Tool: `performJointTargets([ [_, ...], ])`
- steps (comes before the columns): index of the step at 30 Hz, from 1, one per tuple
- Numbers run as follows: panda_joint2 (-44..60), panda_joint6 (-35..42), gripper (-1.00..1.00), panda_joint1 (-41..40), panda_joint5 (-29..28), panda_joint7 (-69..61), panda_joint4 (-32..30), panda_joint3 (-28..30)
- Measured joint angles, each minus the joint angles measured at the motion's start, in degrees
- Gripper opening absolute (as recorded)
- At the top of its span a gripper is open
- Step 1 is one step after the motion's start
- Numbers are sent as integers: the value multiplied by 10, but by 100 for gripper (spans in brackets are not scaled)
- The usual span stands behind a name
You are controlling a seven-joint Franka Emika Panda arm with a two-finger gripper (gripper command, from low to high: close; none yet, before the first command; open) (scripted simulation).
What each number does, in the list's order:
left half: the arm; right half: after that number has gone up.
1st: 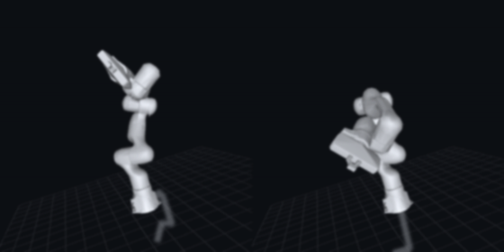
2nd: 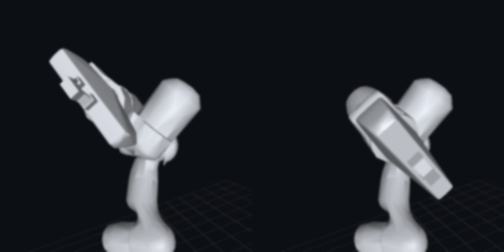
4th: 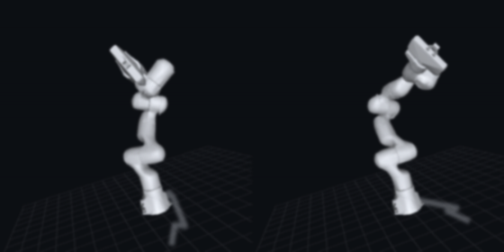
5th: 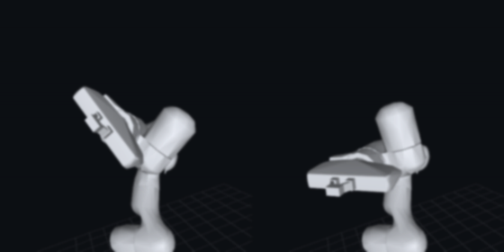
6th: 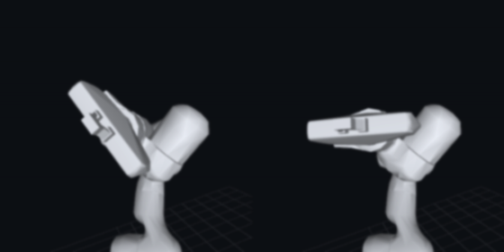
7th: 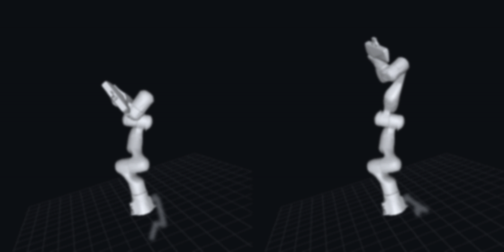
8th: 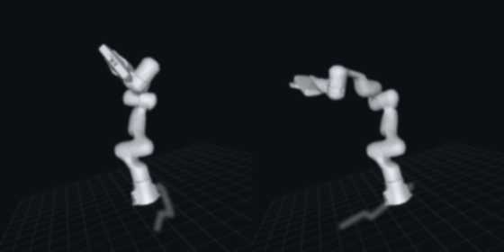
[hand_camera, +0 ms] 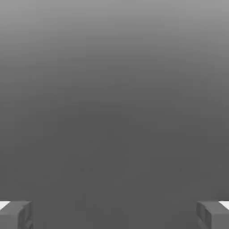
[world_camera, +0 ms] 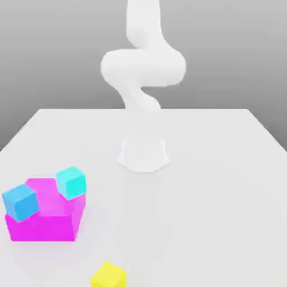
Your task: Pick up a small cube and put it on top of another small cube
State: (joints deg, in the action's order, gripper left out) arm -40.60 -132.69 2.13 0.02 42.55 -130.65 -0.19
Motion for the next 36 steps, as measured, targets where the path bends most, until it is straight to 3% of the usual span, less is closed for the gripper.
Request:
performJointTargets([
  [19,398,-69,0,135,-7,-244,86,-52],
  [32,672,-113,0,204,-79,-365,145,-99],
  [36,756,-159,0,222,-101,-367,164,-90],
])
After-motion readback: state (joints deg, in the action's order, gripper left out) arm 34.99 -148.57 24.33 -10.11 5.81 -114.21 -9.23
